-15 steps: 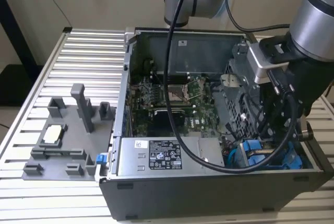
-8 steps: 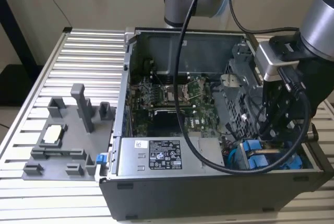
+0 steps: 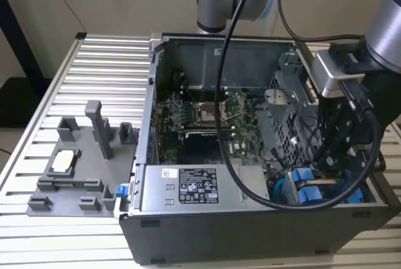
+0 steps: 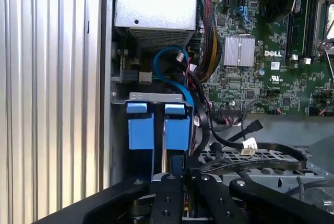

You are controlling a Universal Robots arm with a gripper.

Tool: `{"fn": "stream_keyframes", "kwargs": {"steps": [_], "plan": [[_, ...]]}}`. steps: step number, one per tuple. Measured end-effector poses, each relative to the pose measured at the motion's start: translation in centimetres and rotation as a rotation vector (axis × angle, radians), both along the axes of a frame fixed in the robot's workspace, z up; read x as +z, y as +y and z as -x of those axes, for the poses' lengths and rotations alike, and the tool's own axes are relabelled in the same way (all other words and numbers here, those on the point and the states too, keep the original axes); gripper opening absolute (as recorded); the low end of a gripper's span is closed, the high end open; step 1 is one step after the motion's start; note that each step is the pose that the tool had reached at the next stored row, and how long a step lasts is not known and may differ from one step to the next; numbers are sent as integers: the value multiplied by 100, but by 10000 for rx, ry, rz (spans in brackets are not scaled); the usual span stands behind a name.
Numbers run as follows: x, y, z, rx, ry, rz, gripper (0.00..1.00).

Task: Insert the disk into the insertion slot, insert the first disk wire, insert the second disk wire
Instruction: 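Insert the second disk wire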

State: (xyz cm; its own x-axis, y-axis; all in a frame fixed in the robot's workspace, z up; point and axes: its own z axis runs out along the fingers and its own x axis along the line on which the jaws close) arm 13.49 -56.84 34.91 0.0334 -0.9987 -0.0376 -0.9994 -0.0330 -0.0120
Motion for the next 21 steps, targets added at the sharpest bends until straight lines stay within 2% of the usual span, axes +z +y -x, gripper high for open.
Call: {"fn": "stream_keyframes", "kwargs": {"steps": [11,17,21], "plan": [[-52,0,-52,-46,0,1,16],[-74,0,-53,-299,0,5,16],[-79,1,-53,-622,1,-21,16]]}}
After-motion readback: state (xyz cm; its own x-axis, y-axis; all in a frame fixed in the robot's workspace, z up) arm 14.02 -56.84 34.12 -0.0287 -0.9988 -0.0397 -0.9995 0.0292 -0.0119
